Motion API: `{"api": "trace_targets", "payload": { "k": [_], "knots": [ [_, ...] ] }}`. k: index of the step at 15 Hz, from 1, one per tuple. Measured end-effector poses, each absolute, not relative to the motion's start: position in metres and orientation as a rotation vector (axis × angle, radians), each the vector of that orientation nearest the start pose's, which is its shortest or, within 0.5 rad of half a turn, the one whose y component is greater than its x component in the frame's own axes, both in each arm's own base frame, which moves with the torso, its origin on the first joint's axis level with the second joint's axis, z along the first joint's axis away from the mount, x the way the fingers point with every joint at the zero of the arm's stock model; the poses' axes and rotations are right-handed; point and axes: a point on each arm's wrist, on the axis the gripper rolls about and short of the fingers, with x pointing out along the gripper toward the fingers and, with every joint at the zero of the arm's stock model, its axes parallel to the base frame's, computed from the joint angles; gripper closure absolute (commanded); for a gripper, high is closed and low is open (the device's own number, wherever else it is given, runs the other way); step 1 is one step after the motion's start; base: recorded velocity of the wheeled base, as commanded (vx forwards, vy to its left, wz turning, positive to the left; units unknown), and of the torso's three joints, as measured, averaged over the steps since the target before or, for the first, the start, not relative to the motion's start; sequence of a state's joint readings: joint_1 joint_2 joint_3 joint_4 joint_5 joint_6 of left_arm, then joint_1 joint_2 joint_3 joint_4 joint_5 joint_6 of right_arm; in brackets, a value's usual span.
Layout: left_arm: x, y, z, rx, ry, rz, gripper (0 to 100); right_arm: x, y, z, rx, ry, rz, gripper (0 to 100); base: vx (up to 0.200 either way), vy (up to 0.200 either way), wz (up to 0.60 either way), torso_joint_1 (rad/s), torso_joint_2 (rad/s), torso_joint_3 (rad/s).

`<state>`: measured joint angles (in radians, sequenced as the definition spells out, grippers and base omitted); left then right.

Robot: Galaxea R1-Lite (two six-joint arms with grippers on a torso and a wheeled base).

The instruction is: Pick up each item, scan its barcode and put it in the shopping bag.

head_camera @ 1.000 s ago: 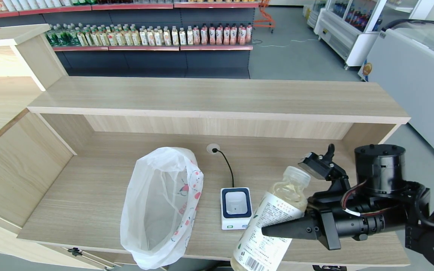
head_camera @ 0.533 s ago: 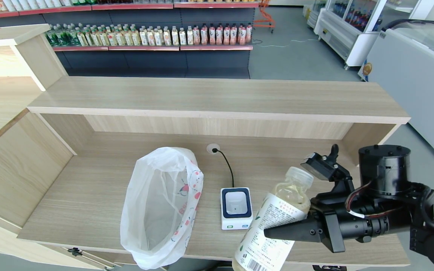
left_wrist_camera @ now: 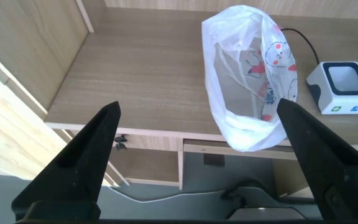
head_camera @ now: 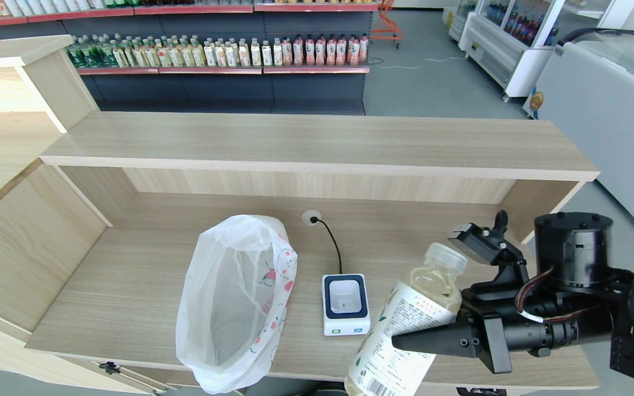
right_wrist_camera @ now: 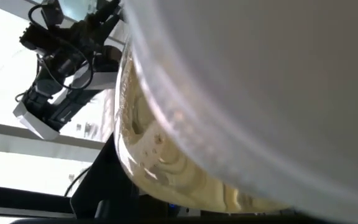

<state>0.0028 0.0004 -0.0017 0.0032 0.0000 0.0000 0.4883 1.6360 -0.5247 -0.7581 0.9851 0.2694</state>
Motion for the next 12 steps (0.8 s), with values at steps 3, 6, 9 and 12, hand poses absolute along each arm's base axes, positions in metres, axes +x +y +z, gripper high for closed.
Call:
{"api": "trace_targets", "payload": {
  "k": [3, 6, 9, 12],
  "knots": [
    [-0.023, 0.0, 0.076, 0.0, 0.002, 0.003, 0, 0.22, 0.123, 0.149, 0.11, 0.39, 1.15, 100, 0.0, 0.0, 0.0, 0.0, 0.0, 0.0],
    [-0.023, 0.0, 0.076, 0.0, 0.002, 0.003, 0, 0.224, 0.103, 0.154, -0.233, 0.223, 0.812, 100, 0.0, 0.0, 0.0, 0.0, 0.0, 0.0],
    [-0.023, 0.0, 0.076, 0.0, 0.002, 0.003, 0, 0.216, 0.09, 0.154, -0.474, 0.135, 0.764, 100, 0.0, 0.0, 0.0, 0.0, 0.0, 0.0],
    [-0.023, 0.0, 0.076, 0.0, 0.002, 0.003, 0, 0.217, 0.086, 0.169, -0.689, -0.055, 0.723, 100, 0.0, 0.0, 0.0, 0.0, 0.0, 0.0]
  ]
}}
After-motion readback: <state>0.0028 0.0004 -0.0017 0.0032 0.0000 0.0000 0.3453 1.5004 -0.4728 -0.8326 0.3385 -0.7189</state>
